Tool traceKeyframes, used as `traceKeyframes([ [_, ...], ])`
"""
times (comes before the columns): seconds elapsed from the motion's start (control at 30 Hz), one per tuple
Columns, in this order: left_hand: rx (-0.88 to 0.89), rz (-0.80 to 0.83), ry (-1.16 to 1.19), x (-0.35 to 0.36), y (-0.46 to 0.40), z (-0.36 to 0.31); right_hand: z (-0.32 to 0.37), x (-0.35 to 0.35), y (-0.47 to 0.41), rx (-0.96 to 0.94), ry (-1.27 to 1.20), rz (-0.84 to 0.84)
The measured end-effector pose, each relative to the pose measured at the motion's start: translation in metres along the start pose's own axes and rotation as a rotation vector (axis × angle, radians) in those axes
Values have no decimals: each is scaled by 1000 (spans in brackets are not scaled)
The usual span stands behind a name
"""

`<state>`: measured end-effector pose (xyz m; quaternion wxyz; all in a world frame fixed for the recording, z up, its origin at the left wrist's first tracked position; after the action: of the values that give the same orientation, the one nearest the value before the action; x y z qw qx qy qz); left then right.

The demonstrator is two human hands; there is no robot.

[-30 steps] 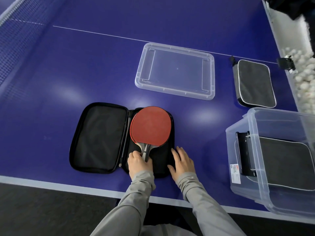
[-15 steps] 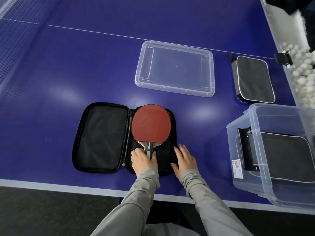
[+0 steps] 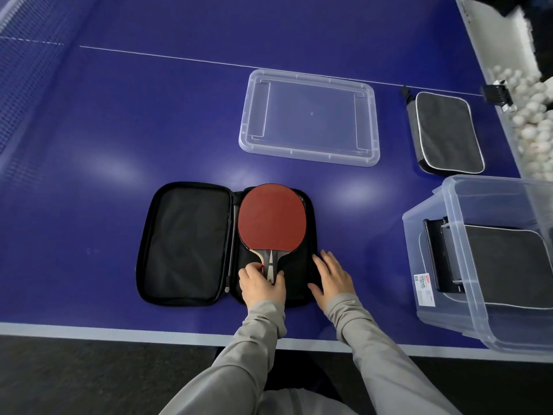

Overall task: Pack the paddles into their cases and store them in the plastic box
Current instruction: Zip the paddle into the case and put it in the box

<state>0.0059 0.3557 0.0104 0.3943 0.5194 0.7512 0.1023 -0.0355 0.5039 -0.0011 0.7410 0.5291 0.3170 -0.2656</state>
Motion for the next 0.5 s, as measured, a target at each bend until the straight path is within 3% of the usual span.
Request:
traceKeyframes([
  [0.17,89,2,-43,-22,3,8,1,1,3,4,-17,-5],
  [0.33,223,-235,-156,-95,-17,34,1,2,8,19,-23,-11],
  [0.5,-93,-378,-171,-173,-46,81,4,4,14,52,-64,-27],
])
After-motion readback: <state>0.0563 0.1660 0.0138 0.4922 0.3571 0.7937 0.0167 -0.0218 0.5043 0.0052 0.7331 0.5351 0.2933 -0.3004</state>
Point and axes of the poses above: each hand's wrist, its own y-axis away from the middle knuckle, its own x-axis out of the palm, z = x × y, the point moved 1 cm from there along -y, towards the middle knuckle, and after that the axes turned 14 degrees about z, right-handed, at the moved point
